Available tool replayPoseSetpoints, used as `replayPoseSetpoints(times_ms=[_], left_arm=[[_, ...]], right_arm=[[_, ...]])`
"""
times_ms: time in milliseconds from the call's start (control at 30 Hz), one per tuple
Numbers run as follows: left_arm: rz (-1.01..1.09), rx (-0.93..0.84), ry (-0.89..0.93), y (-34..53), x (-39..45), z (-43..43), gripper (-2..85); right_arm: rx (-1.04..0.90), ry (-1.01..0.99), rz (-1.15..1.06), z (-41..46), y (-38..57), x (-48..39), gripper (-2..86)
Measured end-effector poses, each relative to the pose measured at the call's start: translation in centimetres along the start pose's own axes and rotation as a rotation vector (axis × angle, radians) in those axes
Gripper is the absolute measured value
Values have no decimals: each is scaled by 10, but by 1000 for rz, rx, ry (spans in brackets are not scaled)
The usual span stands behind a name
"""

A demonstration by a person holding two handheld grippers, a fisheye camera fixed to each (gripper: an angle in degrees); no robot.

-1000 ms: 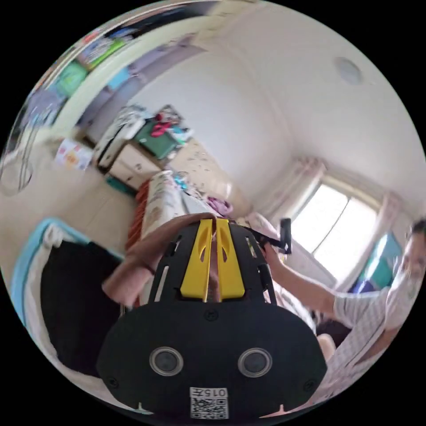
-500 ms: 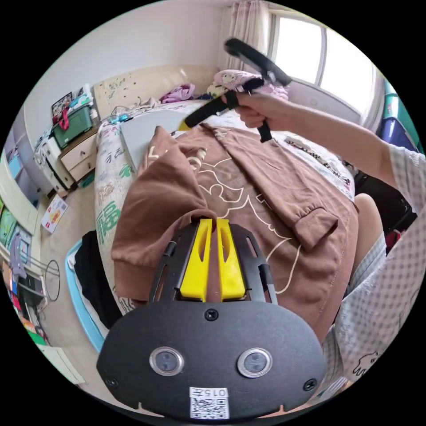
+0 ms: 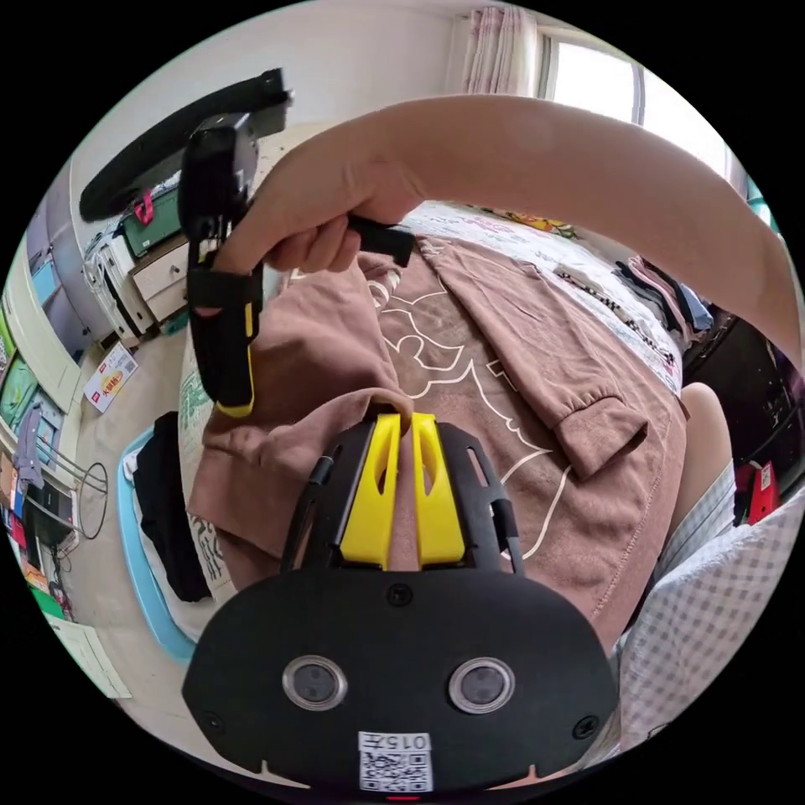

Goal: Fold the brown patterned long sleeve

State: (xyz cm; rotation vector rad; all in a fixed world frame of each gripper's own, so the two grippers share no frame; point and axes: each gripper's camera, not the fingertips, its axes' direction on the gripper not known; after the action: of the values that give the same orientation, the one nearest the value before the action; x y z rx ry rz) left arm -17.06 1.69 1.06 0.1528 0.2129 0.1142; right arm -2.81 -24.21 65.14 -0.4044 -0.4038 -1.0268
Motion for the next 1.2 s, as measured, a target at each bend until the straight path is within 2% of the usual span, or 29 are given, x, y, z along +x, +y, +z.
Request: replayPoseSetpoints(times_ms=[167,267,367,467,667,800,900,1000,1067,1133,1200], left_arm=[[-94,129,231,12,-44,-22,33],[-187,192,365,22,-83,-30,56],[-332,197,475,33,-124,-21,80],[-486,170,482,42,-156,-3,90],[-668,160,398,35,-205,11,116],[-712,148,444,22,-228,30,120],[-771,151,461,15,-248,42,118],[-773,135,445,9,-262,49,103],[-769,130,423,7,-268,52,86],[-777,138,417,8,-275,54,70],[-777,162,422,12,-283,54,48]], right_arm=[[404,0,116,-136,138,-12,-6],[574,-7,125,-178,225,-35,-6],[641,-35,87,-185,279,-57,-6],[614,-78,84,-167,325,-72,-6],[482,-165,94,-148,361,-63,-4],[378,-272,92,-160,380,-39,-6],[370,-360,76,-188,380,-9,-8],[456,-279,135,-231,361,35,-8],[595,-191,313,-264,332,99,-3],[651,-123,473,-276,295,152,11],[678,-136,567,-278,247,202,43]])
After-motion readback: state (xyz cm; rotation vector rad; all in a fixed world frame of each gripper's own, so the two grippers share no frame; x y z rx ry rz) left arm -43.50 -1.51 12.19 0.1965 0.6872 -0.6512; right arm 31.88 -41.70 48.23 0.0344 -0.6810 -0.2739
